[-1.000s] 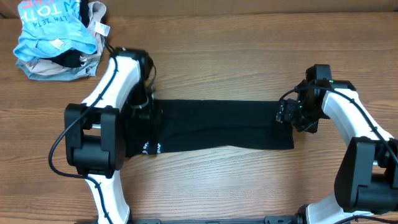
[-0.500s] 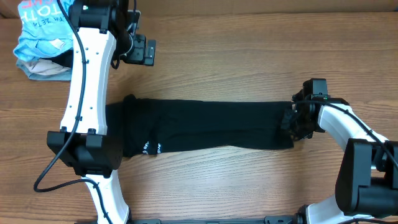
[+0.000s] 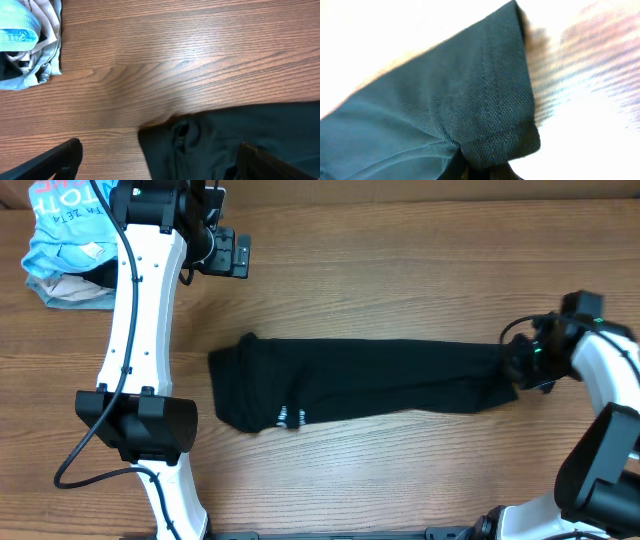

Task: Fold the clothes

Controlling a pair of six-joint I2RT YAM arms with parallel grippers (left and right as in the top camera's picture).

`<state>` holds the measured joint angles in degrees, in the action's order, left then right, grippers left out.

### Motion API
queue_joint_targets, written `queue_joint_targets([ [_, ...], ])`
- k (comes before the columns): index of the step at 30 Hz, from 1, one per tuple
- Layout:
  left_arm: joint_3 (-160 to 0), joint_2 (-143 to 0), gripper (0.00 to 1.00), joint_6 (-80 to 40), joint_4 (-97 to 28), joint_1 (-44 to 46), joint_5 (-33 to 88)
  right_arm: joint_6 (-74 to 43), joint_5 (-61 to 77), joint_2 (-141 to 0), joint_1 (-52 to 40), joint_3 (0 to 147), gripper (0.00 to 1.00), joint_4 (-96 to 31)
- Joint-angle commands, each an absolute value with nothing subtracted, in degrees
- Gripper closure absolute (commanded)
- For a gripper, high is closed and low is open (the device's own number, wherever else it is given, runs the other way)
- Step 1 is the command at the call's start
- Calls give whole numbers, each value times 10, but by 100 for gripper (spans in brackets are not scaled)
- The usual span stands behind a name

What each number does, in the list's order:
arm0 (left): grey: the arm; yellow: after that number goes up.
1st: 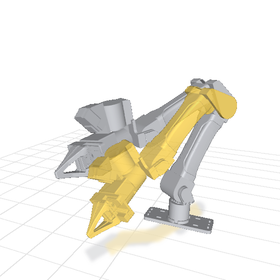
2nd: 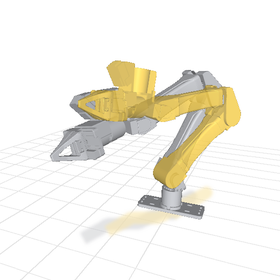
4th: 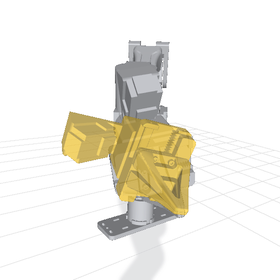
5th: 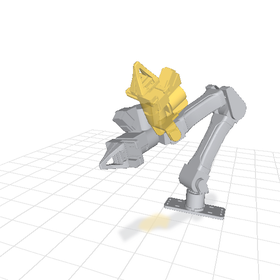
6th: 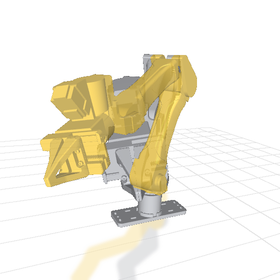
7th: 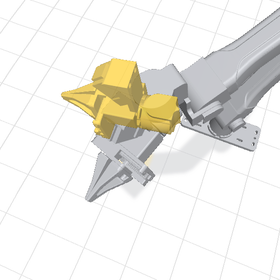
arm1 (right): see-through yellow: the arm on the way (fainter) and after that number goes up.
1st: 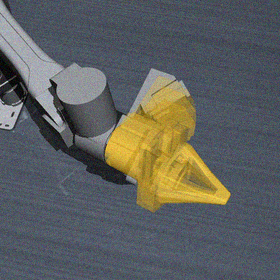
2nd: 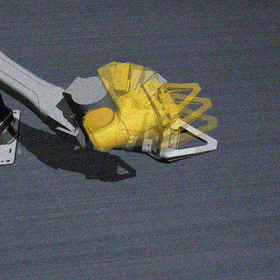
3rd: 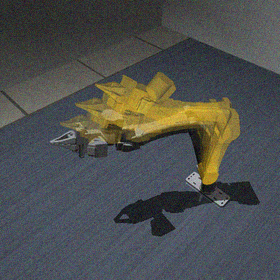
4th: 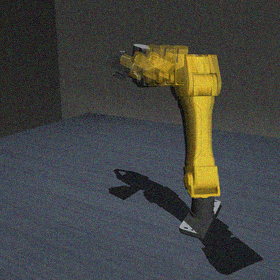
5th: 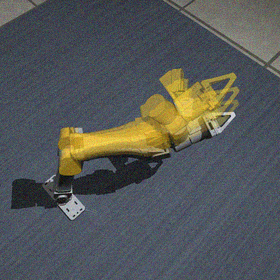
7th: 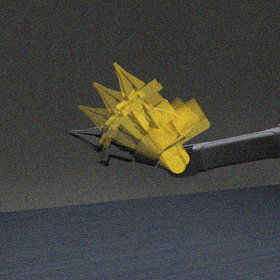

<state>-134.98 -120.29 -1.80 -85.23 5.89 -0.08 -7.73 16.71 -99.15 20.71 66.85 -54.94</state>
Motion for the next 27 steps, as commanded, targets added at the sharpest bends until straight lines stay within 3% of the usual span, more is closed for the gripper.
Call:
queue_joint_targets([
  [1, -1347, -1206, 0, -30, -848, 53, -6, -9, 242, -990, 204, 726, 96, -588],
  [8, -1347, -1206, 0, -30, -837, 48, -6, -4, 245, -989, 77, 746, 94, -603],
  [21, -1347, -1206, 0, -30, -828, 48, -6, -106, 193, -991, -152, 743, 89, -553],
  [23, -1347, -1206, 0, -30, -829, 48, -6, -108, 194, -991, -175, 743, 79, -541],
  [26, -1347, -1206, 0, -30, -832, 48, -4, -111, 216, -991, -200, 743, 56, -533],
  [27, -1347, -1206, 0, -30, -833, 48, -4, -108, 230, -991, -207, 743, 54, -533],
])
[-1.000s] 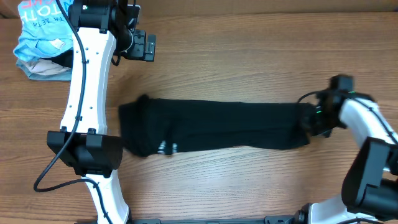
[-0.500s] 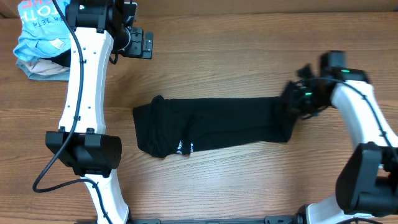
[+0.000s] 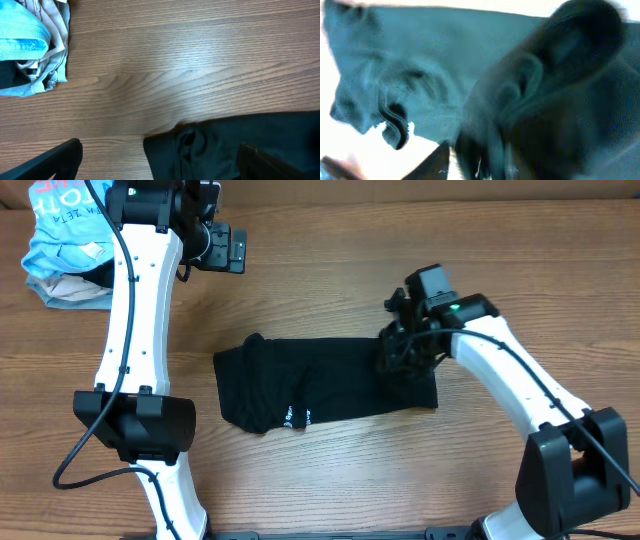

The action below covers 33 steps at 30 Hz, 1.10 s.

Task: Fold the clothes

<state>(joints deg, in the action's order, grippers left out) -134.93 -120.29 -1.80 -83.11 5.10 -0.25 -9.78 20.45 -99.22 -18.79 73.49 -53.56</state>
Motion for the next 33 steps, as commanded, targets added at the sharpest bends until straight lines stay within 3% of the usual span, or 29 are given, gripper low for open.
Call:
queue_joint_targets([
  [1, -1347, -1206, 0, -30, -833, 48, -4, -101, 251, -991, -214, 743, 54, -534],
  [7, -1347, -1206, 0, -30, -838, 48, 4, -70, 349, -988, -227, 757, 49, -553],
  [10, -1342, -1206, 0, -17, -862, 47, 32, -70, 334, -978, -213, 779, 43, -573],
  [14, -1316, -1206, 0, 21, -930, 44, 93, -70, 234, -965, -168, 825, 22, -641],
  [21, -1196, -1206, 0, 65, -952, 44, 121, -57, 199, -966, -96, 833, 17, -685],
  [25, -1109, -1200, 0, 71, -922, 44, 123, -40, 194, -966, -80, 833, 15, -695],
  [33, -861, -1110, 0, 54, -720, 15, 128, -40, 180, -966, -80, 833, 11, -695],
])
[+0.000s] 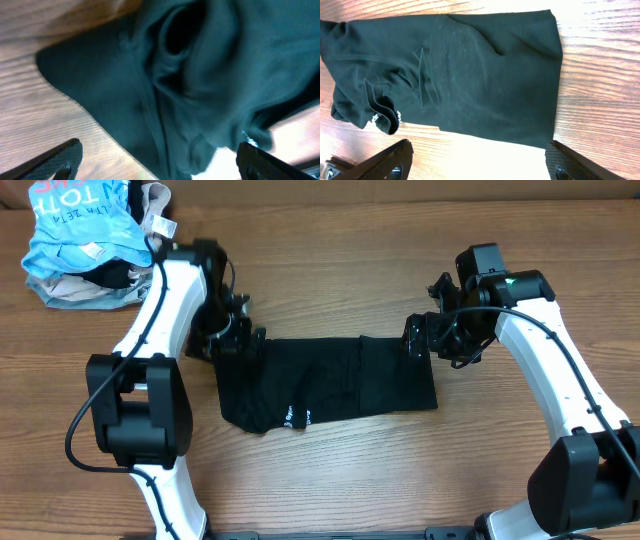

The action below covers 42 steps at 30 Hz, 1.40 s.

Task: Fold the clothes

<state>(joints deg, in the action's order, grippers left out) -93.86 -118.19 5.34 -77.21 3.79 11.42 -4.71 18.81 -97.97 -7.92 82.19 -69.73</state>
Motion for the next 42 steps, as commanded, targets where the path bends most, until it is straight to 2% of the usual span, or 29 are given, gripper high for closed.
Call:
queue_joint_targets([
  [1, -834, -1097, 0, 50, -694, 10, 131, -40, 180, -966, -80, 833, 11, -695],
  [4, -755, -1062, 0, 32, -617, -3, 131, -40, 180, -966, -80, 833, 10, -691],
  [12, -648, -1056, 0, 7, -514, -7, 132, -40, 177, -966, -80, 833, 9, -689],
  [20, -608, -1056, 0, -20, -475, -7, 147, -41, 167, -966, -80, 833, 7, -689],
  [21, -608, -1056, 5, -22, -472, -7, 162, -41, 167, -966, -80, 833, 8, -687],
  [23, -608, -1056, 24, -27, -468, -7, 181, -45, 168, -966, -80, 833, 12, -682],
  [24, -608, -1056, 51, -35, -464, -5, 187, -47, 176, -966, -80, 833, 20, -678],
  [25, -608, -1056, 72, -35, -463, -4, 187, -47, 182, -966, -80, 833, 23, -676],
  [27, -608, -1056, 96, -35, -461, -3, 176, -47, 186, -966, -80, 833, 30, -674],
  [34, -632, -1056, 96, -35, -461, -4, 168, -47, 189, -966, -80, 830, 35, -678],
  [36, -673, -1054, 96, -32, -493, -4, 165, -47, 202, -966, -80, 818, 40, -678],
  [37, -692, -1053, 96, -27, -509, -4, 164, -47, 209, -966, -80, 812, 44, -677],
  [38, -712, -1052, 96, -23, -527, -4, 161, -47, 221, -966, -80, 804, 58, -676],
  [39, -737, -1051, 96, -17, -549, -4, 161, -47, 231, -967, -80, 797, 63, -674],
  [40, -760, -1050, 96, -12, -569, -4, 161, -47, 244, -969, -80, 789, 74, -669],
  [42, -816, -1050, 96, -13, -619, -4, 157, -47, 278, -972, -81, 764, 84, -646],
])
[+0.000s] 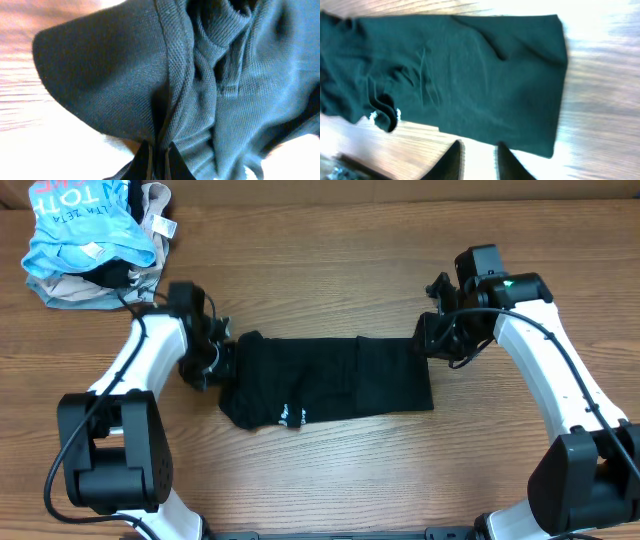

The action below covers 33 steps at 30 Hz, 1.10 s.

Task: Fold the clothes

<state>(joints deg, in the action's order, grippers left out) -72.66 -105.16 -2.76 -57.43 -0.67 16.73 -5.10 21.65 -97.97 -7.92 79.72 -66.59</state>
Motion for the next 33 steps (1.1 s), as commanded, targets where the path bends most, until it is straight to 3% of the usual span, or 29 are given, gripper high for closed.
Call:
queue_joint_targets([
  [1, -834, -1050, 96, -13, -634, -4, 157, -47, 287, -973, -81, 757, 87, -638],
  [9, -943, -1050, 96, -13, -735, 10, 161, -147, 371, -974, -91, 637, 96, -479],
  [18, -945, -1050, 96, -8, -732, 51, 162, -345, 327, -976, -148, 520, 96, -313],
  [33, -969, -1050, 96, -63, -643, 225, 238, -395, 299, -982, -157, 505, 96, -301],
])
